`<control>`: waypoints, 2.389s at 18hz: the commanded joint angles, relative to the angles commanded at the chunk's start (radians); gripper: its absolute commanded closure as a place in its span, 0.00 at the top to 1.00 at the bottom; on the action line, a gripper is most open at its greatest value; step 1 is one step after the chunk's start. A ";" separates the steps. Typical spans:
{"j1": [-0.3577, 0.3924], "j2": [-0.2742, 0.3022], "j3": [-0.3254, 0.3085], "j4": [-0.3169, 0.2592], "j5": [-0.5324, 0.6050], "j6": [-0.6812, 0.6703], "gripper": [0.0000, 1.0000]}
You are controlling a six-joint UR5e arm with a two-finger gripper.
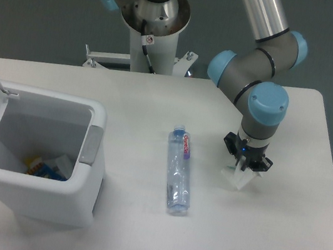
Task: Place the trash in the trash can
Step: 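Lower the open gripper onto the white tissue and close on it, then lift the tissue and carry it over the trash bin opening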
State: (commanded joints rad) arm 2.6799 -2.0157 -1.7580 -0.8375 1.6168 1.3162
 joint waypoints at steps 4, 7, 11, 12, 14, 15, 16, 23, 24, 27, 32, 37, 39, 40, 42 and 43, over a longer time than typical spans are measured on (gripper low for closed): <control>0.000 0.008 0.025 -0.003 -0.006 -0.003 0.00; -0.002 0.008 0.067 -0.003 -0.027 -0.102 0.00; 0.002 0.006 0.109 -0.005 -0.247 -0.276 0.00; 0.002 0.008 0.114 -0.005 -0.280 -0.300 0.00; -0.009 0.009 0.115 -0.005 -0.333 -0.350 0.00; -0.021 0.014 0.115 -0.005 -0.344 -0.362 0.00; -0.031 0.018 0.115 -0.005 -0.351 -0.373 0.00; -0.116 0.066 0.150 -0.014 -0.555 -0.612 0.00; -0.133 0.069 0.166 -0.014 -0.558 -0.632 0.00; -0.173 0.113 0.180 -0.014 -0.580 -0.695 0.00; -0.193 0.237 0.209 -0.014 -0.739 -0.824 0.00; -0.244 0.296 0.212 -0.012 -0.784 -0.839 0.00; -0.288 0.322 0.201 -0.012 -0.792 -0.841 0.00; -0.294 0.328 0.203 -0.011 -0.792 -0.844 0.00; -0.310 0.334 0.198 -0.012 -0.788 -0.885 0.00; -0.331 0.339 0.189 -0.011 -0.787 -0.896 0.00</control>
State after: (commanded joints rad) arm 2.3487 -1.6767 -1.5692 -0.8483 0.8299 0.4204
